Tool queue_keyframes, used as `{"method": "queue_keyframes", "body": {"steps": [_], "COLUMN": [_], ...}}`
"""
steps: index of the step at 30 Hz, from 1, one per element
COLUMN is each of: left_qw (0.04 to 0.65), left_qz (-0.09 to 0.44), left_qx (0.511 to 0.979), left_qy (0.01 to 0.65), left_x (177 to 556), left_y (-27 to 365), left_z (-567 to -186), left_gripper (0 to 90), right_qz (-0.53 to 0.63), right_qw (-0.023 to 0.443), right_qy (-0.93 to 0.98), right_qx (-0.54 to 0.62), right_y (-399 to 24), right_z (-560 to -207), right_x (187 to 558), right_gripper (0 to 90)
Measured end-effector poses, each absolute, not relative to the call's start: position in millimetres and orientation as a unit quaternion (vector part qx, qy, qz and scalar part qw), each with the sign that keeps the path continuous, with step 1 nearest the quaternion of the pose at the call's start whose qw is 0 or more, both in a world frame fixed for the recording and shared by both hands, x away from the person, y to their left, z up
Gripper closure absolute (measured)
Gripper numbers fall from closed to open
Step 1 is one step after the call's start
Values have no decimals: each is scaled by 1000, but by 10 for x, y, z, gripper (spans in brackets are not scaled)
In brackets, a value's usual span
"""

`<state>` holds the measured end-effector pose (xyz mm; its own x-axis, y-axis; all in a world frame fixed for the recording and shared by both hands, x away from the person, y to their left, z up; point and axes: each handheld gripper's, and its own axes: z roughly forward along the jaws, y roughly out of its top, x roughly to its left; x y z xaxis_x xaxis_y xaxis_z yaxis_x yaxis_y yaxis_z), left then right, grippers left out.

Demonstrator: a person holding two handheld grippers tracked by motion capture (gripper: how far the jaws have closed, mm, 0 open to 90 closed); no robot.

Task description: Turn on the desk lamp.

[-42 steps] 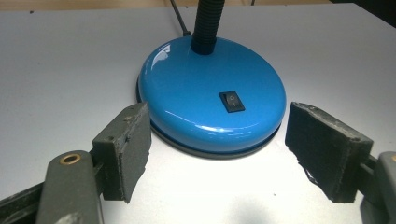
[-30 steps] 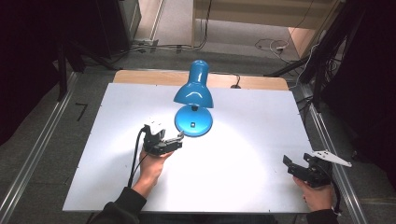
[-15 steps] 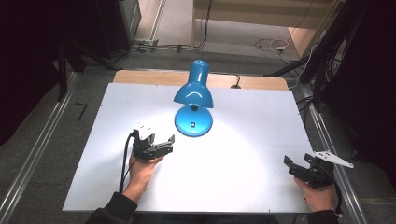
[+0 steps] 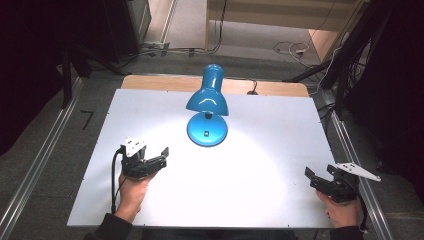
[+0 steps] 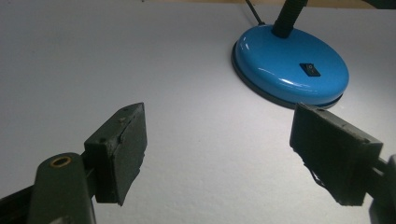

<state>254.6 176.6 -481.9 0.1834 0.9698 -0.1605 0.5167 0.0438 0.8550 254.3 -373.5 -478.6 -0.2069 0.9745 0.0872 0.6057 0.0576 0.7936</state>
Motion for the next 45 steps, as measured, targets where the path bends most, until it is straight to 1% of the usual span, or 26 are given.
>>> {"method": "queue_keyframes", "body": {"steps": [4,9,28,45], "left_qw": [413,412,415,408], "left_qz": [269,273,277,287], "left_qx": [640,631,619,616], "left_qy": [589,598,607,610], "left_x": [2494,2419,2204,2087], "left_y": [1903,2047,2248,2325], "left_z": [-4871,-4875,-4838,-4834], "left_gripper": [192,192,193,194], "right_qz": [368,367,366,365], "right_qw": [248,248,248,248], "right_qy": [684,684,682,683], "right_qx": [579,579,582,582], "right_y": [-3723,-3720,-3729,-3726], "right_z": [-4788,-4791,-4790,-4788], "right_x": [2546,2546,2542,2533], "right_gripper": [141,141,141,141]}}
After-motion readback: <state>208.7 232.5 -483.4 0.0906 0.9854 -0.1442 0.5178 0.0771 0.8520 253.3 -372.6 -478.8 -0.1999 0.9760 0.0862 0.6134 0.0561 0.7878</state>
